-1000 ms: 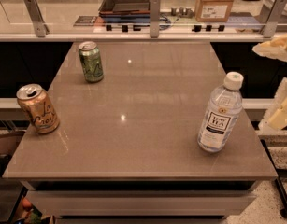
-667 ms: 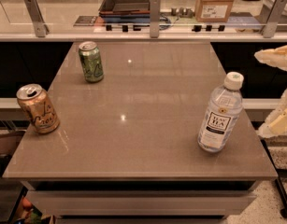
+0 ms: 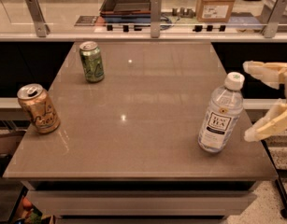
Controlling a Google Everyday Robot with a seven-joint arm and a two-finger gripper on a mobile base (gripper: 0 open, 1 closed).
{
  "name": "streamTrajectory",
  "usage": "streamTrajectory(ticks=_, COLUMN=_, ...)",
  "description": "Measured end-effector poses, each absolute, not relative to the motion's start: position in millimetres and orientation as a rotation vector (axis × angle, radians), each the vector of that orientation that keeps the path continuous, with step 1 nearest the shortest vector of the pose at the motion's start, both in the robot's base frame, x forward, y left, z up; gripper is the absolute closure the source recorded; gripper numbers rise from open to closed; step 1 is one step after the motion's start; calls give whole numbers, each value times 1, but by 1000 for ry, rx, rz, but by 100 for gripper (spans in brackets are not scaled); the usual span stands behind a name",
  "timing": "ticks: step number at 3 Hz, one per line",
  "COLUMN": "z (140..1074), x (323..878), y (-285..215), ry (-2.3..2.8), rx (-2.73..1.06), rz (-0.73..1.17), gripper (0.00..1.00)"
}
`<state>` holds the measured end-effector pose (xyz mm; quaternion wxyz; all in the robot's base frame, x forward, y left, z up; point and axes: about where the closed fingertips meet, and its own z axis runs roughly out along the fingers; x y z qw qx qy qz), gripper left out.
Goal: Move blue plastic bottle near orange can
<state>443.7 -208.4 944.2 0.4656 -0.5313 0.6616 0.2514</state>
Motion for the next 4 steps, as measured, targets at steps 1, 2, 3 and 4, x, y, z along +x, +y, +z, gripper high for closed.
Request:
streamTrajectory(ticks=1, z=933, x=444, y=-195, ry=1549, rx=-1231, rz=741, gripper=0)
streamTrajectory(ticks=2, z=919, x=438, y=-181, ry=1527, rx=-1174, rz=827, gripper=0)
streamTrajectory(ticks=3, z=919, x=438, y=-178, ry=1526, rx=-1179, rz=830, gripper=16)
streamTrajectory(ticks=4, z=920, x=438, y=-176, ry=1523, rx=-1183, rz=832, gripper=41)
